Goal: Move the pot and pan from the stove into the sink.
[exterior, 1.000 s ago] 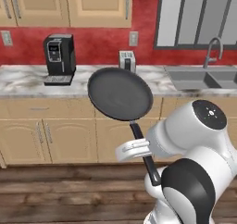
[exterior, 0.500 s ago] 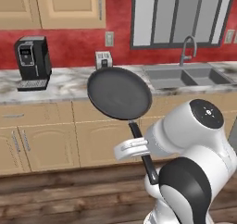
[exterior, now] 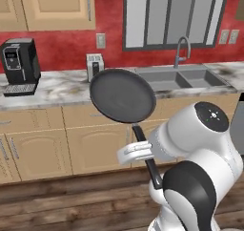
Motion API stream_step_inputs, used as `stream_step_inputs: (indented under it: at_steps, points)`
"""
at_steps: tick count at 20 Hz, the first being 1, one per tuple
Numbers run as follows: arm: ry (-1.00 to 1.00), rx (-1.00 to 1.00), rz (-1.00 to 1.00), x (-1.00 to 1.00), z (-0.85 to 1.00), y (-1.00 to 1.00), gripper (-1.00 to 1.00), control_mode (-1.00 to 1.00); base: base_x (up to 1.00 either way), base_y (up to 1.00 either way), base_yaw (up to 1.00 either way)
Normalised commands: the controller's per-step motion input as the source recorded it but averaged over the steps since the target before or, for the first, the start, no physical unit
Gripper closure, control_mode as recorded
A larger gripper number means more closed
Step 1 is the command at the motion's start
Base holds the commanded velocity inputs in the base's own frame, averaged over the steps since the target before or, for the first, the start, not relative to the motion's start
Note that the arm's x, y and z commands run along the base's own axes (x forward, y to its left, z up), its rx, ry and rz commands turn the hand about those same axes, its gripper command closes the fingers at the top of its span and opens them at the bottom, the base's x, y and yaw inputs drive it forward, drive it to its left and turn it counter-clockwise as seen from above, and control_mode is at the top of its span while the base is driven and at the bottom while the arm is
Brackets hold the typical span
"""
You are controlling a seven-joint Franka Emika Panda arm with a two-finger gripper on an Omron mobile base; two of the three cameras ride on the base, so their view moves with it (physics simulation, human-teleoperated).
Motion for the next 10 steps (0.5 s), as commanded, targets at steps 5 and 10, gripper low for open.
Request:
stream_step_inputs:
  at_steps: [5,10]
  points:
    - [0.00,0.00,0.00,0.00,0.00,0.00,1.00,1.00,0.28,0.00,-0.03]
    - [0.00,0.00,0.00,0.00,0.00,0.00,1.00,1.00,0.81,0.00,-0.09]
